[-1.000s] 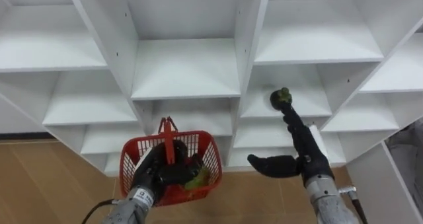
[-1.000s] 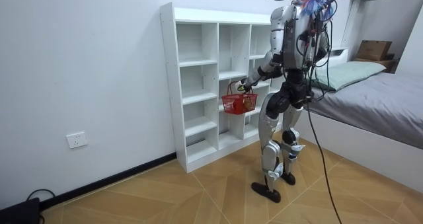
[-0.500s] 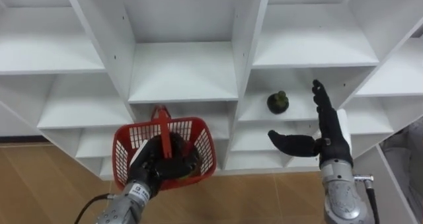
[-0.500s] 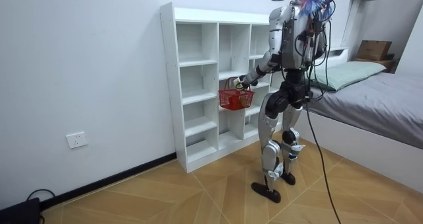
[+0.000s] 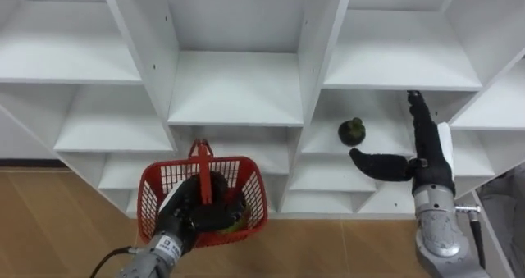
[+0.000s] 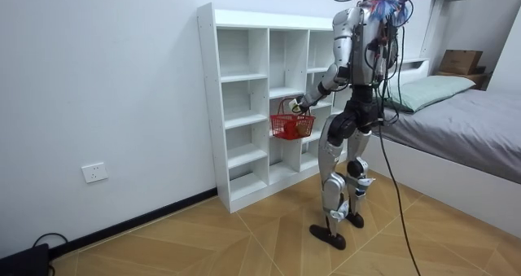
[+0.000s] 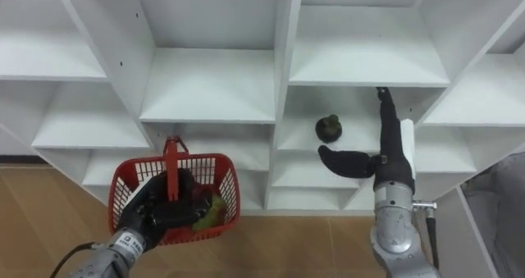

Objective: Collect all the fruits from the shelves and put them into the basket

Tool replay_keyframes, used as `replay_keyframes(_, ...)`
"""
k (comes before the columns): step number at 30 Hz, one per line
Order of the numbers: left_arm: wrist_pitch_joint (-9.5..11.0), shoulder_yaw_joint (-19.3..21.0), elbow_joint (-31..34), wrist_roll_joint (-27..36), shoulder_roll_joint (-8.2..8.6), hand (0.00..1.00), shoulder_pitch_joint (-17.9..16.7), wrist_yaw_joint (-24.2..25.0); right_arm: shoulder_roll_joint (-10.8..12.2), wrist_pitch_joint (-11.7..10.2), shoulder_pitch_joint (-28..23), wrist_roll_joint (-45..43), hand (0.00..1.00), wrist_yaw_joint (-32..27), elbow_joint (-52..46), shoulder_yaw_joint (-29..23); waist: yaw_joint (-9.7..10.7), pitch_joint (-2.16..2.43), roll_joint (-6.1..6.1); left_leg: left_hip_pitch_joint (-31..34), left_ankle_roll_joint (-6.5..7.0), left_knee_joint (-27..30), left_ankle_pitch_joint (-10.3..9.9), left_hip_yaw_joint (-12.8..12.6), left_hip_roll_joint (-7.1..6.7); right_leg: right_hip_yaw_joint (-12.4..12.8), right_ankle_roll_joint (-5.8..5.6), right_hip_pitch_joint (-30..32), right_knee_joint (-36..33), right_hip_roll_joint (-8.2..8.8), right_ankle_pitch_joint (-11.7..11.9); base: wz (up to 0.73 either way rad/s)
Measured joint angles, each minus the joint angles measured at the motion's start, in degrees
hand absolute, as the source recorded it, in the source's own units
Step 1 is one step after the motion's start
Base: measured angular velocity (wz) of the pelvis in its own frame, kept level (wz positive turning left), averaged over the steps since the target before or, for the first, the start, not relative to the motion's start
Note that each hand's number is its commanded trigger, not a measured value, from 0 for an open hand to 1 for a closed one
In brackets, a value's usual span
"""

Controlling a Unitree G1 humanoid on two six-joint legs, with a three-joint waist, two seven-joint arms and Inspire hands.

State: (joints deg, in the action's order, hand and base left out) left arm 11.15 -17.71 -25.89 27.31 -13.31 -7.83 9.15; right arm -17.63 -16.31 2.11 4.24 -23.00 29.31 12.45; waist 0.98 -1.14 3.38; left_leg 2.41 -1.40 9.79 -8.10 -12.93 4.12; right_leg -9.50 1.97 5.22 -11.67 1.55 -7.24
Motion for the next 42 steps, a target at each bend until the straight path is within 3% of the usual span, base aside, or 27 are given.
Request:
replay_keyframes(6, -2.07, 0.35, -0.05, -1.02, -1.33, 1.00, -1.58, 1.26, 0.01, 0.66, 1.99, 1.90, 0.00, 2.00, 3.99, -0.43, -0.61, 0.01, -0.01, 1.14, -0.14, 1.49, -0.14, 0.83, 0.08, -0.80, 0.04, 0.01, -0.03, 0.09, -0.30, 0.09)
replay_keyframes(15, -2.16, 1.20, -0.02, -0.86, -1.11, 1.00, -1.00, 2.89, -0.07, 0.96, 7.24, 5.62, 0.00, 2.65, 11.62, -1.55, -3.10, 0.17, -0.44, 4.83, -0.15, 3.86, -0.14, 3.74, 0.10, -3.31, 0.48, 1.98, -1.45, 0.54, -0.96, 0.17)
replay_keyframes(22, -2.19, 1.19, -1.81, -0.64, -0.88, 1.00, -0.59, 3.12, -0.07, 0.92, 9.79, 9.21, 0.00, 2.74, 16.11, -1.32, -4.54, 0.04, -0.64, 7.06, -0.15, 5.42, -0.14, 4.23, 0.15, -4.20, 0.84, 4.17, -3.71, 0.98, -1.66, 0.08)
replay_keyframes(26, -2.24, 1.27, -1.83, -0.74, -0.85, 1.00, -0.41, 3.12, -0.08, 0.91, 11.27, 9.02, 0.00, 2.56, 16.42, -1.36, -4.70, -0.10, -0.65, 10.68, -0.13, 7.23, -0.11, 4.95, -0.01, -4.70, 1.16, 7.98, -6.55, 1.65, -2.30, 0.06)
replay_keyframes(30, -2.38, 1.24, -2.25, -0.69, -1.02, 1.00, -0.44, 3.11, -0.19, 0.92, 13.09, 8.67, 0.00, 2.07, 17.36, -1.35, -5.25, -0.64, -0.38, 12.53, -0.18, 8.15, -0.08, 5.06, 0.05, -4.86, 1.51, 10.14, -8.26, 1.94, -2.76, 0.00)
replay_keyframes(34, -2.38, 1.22, -2.25, -0.52, -1.02, 1.00, -0.33, 2.80, -0.35, 0.90, 13.73, 8.66, 0.00, 1.14, 17.48, -1.33, -5.91, -0.86, -0.04, 14.24, -0.19, 9.00, -0.07, 5.23, -0.05, -4.91, 1.62, 11.94, -9.62, 2.28, -3.21, 0.02)
replay_keyframes(42, -2.50, 1.15, -2.36, -0.46, -0.92, 1.00, 1.98, 2.75, -1.05, 0.87, 18.03, 8.21, 0.00, -0.83, 19.66, -1.33, -6.18, -1.47, 0.90, 20.32, -0.18, 11.56, -0.08, 5.09, 0.13, -4.76, 1.98, 18.03, -12.30, 2.57, -3.41, 0.01)
